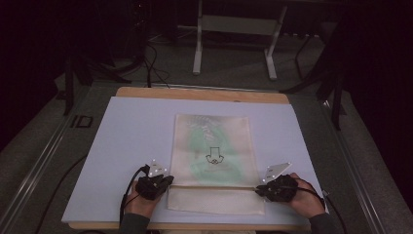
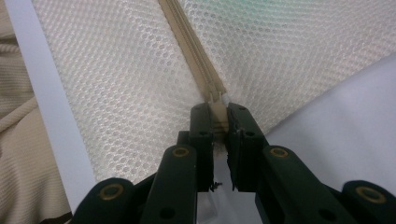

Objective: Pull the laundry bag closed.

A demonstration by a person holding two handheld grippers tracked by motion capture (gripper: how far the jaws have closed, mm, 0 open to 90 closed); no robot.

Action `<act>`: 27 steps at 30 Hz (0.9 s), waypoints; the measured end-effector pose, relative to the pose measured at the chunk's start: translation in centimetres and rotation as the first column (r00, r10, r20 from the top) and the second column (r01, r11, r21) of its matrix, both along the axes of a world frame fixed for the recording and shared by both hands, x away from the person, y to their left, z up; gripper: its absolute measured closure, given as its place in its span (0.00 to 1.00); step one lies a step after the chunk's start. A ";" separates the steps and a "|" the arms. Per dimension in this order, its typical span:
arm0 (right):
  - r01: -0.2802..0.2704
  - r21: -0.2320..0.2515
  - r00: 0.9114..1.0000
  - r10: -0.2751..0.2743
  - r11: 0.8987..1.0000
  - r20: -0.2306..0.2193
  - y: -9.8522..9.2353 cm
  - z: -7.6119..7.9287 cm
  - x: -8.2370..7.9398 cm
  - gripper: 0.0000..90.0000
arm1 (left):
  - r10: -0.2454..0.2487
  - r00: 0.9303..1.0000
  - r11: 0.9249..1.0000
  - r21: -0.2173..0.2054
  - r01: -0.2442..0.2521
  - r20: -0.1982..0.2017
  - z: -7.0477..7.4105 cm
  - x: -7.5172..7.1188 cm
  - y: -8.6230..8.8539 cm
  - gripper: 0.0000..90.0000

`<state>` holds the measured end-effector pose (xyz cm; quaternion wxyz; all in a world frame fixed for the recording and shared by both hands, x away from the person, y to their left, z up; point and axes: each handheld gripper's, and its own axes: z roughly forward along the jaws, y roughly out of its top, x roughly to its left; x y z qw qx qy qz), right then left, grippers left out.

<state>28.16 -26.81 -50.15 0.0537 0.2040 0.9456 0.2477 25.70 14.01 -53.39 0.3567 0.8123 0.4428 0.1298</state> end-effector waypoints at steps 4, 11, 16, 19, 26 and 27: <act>-0.001 -0.008 1.000 0.001 1.000 0.010 0.1 0.0 0.0 0.90 | -0.007 1.000 1.000 -0.009 0.007 0.003 -0.1 0.0 0.1 0.99; 0.024 0.003 1.000 -0.024 1.000 0.020 -0.1 -0.1 0.2 0.71 | -0.020 1.000 1.000 0.006 0.020 0.020 0.1 -0.1 0.1 0.96; 0.024 0.031 0.999 -0.025 0.999 0.022 0.1 0.0 0.2 0.62 | -0.026 0.999 1.000 0.016 0.026 0.033 0.2 -0.2 0.2 0.94; 0.021 0.042 0.999 -0.022 0.999 0.024 0.1 0.1 0.3 0.60 | -0.024 0.999 1.000 0.013 0.023 0.037 0.3 -0.3 0.4 0.93; 0.097 0.084 0.995 -0.100 0.992 0.030 -0.6 0.2 0.8 0.57 | -0.004 0.999 1.000 0.012 0.003 0.045 0.4 -0.2 0.8 0.90; 0.114 0.094 0.993 -0.117 0.989 0.033 -0.8 0.2 0.9 0.57 | -0.004 0.999 1.000 0.012 0.003 0.045 0.4 -0.2 0.8 0.90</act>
